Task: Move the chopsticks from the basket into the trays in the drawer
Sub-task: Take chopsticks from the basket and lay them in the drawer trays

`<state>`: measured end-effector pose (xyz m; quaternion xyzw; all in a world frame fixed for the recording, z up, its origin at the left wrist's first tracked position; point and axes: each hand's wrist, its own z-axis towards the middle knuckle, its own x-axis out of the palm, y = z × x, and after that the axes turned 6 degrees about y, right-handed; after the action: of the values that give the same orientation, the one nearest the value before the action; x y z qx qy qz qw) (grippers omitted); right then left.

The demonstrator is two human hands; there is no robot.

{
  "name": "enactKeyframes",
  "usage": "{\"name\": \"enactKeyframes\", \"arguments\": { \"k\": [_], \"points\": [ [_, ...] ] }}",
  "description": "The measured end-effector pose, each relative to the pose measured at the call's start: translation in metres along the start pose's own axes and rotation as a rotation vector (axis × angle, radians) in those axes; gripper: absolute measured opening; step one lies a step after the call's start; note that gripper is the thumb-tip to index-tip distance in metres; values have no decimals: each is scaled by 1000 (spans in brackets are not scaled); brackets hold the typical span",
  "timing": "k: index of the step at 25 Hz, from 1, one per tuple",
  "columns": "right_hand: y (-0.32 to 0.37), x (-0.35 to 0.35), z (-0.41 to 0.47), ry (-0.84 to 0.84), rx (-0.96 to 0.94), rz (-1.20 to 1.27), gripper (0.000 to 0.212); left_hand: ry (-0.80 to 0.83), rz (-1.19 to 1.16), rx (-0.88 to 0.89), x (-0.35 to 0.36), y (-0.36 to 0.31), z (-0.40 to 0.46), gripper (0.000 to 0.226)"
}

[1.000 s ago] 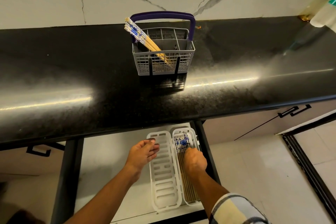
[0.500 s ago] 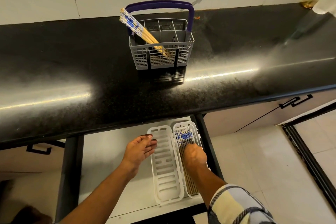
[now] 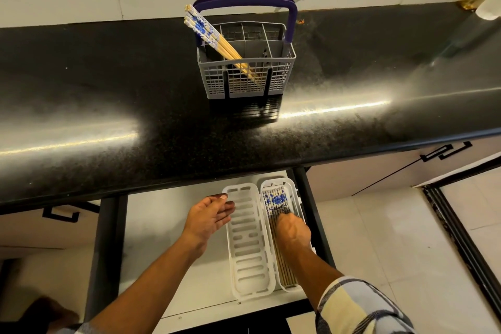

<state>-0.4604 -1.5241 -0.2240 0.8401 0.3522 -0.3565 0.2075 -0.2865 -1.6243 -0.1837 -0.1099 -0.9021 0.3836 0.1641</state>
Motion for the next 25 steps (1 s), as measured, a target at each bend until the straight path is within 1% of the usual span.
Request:
{"name": "enactKeyframes", "arguments": {
  "k": [13, 16, 18, 21, 23, 25],
  "points": [
    [-7, 4, -10, 1, -12, -37, 20, -1, 3, 26, 4, -6, -1, 18],
    [-5, -7, -19, -20, -50, -25, 20, 12, 7, 58, 5, -16, -8, 19],
    [-2, -35, -29, -57, -82, 24, 18, 59, 8, 96, 6, -35, -15, 23],
    [9, -121, -51, -176, -215, 137, 13, 146, -8, 190, 3, -99, -26, 25],
    [20, -190, -70, -305, -332, 280, 11, 187, -49, 306, 4, -157, -40, 24],
    [33, -253, -92, -480, -447, 429, 9, 201, -70, 462, 7, -212, -56, 24]
  ]
}}
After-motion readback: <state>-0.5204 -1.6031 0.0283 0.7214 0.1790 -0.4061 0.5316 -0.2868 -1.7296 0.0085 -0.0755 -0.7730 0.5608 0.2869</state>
